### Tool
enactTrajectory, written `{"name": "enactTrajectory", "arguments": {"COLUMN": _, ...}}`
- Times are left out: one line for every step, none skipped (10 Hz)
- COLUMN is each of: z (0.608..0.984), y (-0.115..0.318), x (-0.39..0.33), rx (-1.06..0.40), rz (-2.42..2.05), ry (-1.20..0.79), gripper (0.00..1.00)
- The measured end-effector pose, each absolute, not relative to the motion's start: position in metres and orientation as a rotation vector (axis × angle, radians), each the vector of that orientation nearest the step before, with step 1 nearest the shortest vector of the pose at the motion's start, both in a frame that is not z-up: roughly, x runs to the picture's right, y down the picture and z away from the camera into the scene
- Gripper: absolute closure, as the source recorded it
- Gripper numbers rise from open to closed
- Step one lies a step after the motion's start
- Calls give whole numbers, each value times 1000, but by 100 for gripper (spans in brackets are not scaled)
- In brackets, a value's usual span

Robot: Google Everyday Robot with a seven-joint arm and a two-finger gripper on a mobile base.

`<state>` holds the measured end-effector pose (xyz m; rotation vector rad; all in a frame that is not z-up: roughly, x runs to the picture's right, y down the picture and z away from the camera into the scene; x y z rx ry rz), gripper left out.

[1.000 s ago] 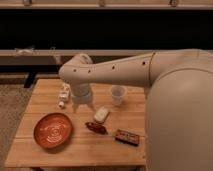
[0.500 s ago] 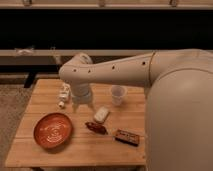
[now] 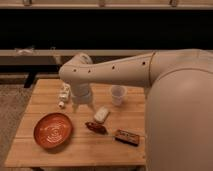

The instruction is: Place the ceramic cup in the ceramic bowl

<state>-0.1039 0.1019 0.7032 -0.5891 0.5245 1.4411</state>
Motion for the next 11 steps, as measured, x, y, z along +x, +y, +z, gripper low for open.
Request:
{"name": "enactTrajectory", "arguments": {"z": 703, "y": 102, "x": -104, "rx": -589, "rz": 1441, "ry": 524, "gripper": 35}}
{"name": "enactTrajectory", "arguments": {"z": 703, "y": 102, "x": -104, "rx": -589, "rz": 1441, "ry": 524, "gripper": 35}}
{"name": "enactTrajectory", "arguments": {"z": 703, "y": 102, "x": -104, "rx": -589, "rz": 1441, "ry": 524, "gripper": 35}}
{"name": "enactTrajectory", "arguments": {"z": 703, "y": 102, "x": -104, "rx": -589, "rz": 1441, "ry": 524, "gripper": 35}}
{"name": "enactTrajectory", "arguments": {"z": 703, "y": 102, "x": -104, "rx": -589, "rz": 1441, "ry": 524, "gripper": 35}}
{"name": "enactTrajectory", "arguments": {"z": 703, "y": 102, "x": -104, "rx": -589, "rz": 1441, "ry": 524, "gripper": 35}}
{"name": "enactTrajectory", "arguments": {"z": 703, "y": 102, "x": -104, "rx": -589, "rz": 1441, "ry": 524, "gripper": 35}}
{"name": "enactTrajectory", "arguments": {"z": 705, "y": 102, "x": -103, "rx": -586, "rz": 1439, "ry": 527, "gripper": 35}}
{"name": "enactTrajectory", "arguments": {"z": 714, "y": 101, "x": -97, "rx": -579, "rz": 1434, "ry": 532, "gripper": 35}}
{"name": "enactTrajectory", "arguments": {"z": 723, "y": 98, "x": -89, "rx": -570, "rz": 1431, "ry": 532, "gripper": 35}}
{"name": "enactTrajectory", "arguments": {"z": 738, "y": 88, "x": -78, "rx": -559, "rz": 1428, "ry": 525, "gripper": 35}}
